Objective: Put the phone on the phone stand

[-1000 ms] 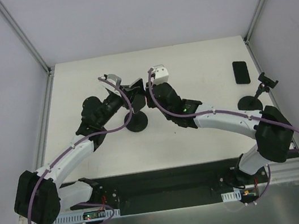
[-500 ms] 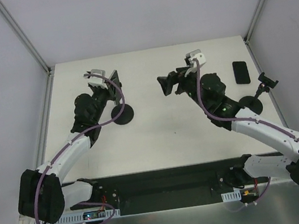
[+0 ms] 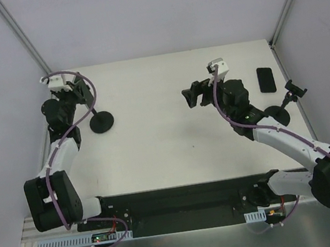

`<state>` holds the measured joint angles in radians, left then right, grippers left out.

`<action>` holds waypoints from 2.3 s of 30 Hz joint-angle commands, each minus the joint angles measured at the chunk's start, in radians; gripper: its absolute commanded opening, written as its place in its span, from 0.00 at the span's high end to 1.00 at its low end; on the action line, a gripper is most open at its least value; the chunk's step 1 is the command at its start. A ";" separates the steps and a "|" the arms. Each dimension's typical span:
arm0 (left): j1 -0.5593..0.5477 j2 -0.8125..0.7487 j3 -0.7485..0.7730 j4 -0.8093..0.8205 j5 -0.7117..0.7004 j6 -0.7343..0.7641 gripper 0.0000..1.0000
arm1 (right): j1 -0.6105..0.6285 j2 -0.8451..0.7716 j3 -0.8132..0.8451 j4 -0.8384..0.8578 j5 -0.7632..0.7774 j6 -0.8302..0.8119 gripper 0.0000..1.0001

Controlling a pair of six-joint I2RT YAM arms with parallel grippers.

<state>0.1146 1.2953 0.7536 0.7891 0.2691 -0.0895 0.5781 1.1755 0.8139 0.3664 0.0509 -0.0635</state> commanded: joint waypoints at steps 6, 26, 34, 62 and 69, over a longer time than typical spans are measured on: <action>0.240 0.268 0.303 0.291 0.335 -0.083 1.00 | -0.034 0.044 -0.004 0.101 -0.089 0.005 0.10; 0.182 0.423 0.500 0.262 0.319 -0.062 1.00 | -0.046 0.098 0.021 0.109 -0.149 0.017 0.12; 0.097 0.462 0.556 0.185 0.242 0.005 1.00 | -0.047 0.090 0.011 0.115 -0.141 0.011 0.12; -0.190 0.791 0.926 0.196 -0.206 0.059 1.00 | -0.049 0.115 0.022 0.118 -0.154 0.010 0.12; -0.191 0.756 0.873 0.196 -0.188 0.033 0.17 | -0.050 0.104 0.019 0.114 -0.148 0.010 0.12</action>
<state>-0.0715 2.1109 1.6138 0.8852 0.0940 -0.0486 0.5335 1.2919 0.8055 0.4232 -0.0868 -0.0601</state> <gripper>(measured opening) 0.558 0.882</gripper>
